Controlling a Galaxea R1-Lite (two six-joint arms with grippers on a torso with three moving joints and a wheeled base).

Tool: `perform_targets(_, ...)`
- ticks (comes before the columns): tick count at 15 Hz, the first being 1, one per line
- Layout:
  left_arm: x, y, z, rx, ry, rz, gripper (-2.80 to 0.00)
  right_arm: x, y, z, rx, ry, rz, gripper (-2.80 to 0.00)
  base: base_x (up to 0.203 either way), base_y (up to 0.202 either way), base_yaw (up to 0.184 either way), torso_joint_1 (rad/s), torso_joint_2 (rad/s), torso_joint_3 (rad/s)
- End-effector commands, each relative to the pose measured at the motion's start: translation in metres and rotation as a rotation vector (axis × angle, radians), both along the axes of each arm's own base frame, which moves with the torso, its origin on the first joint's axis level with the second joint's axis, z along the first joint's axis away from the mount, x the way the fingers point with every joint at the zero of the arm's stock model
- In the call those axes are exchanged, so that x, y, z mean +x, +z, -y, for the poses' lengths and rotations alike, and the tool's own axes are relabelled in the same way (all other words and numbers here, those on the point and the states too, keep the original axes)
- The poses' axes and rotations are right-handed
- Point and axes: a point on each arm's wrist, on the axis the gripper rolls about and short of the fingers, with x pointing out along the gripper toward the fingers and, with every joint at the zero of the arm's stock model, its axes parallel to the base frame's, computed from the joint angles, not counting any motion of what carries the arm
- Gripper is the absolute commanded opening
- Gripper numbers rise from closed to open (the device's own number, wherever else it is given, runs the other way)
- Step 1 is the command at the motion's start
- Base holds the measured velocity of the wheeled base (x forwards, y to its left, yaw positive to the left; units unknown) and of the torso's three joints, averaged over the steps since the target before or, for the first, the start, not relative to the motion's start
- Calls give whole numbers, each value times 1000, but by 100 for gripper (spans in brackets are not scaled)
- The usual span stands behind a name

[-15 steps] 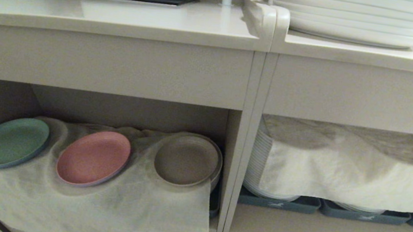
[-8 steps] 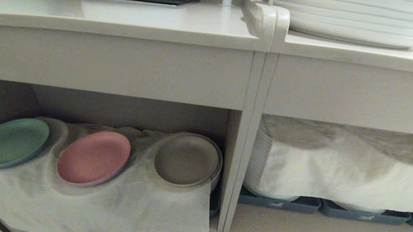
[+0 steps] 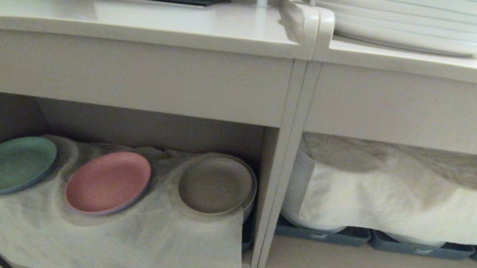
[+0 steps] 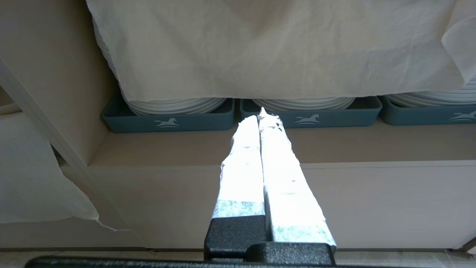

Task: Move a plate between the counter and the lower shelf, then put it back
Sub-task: Pick up the plate in the cupboard

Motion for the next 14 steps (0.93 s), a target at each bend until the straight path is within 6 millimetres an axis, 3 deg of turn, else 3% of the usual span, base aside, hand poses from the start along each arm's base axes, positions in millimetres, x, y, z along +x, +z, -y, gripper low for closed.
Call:
perform_targets(1,0,0,0,-3,1,0,-280,0,0,0,0,0,-1,-280,0,0,0,0,0,0)
perform_targets(5,0,1,0,7,-20,19,-280,0,0,0,0,0,0,-280,0,0,0,0,0,0)
perform_targets(9,5,-13,-2,20,108,-24,-280,0,0,0,0,0,-1,-280,0,0,0,0,0,0)
perform_targets(14,6,-12,-3,13,122,-7,-280,0,0,0,1,0,-1,-280,0,0,0,0,0,0)
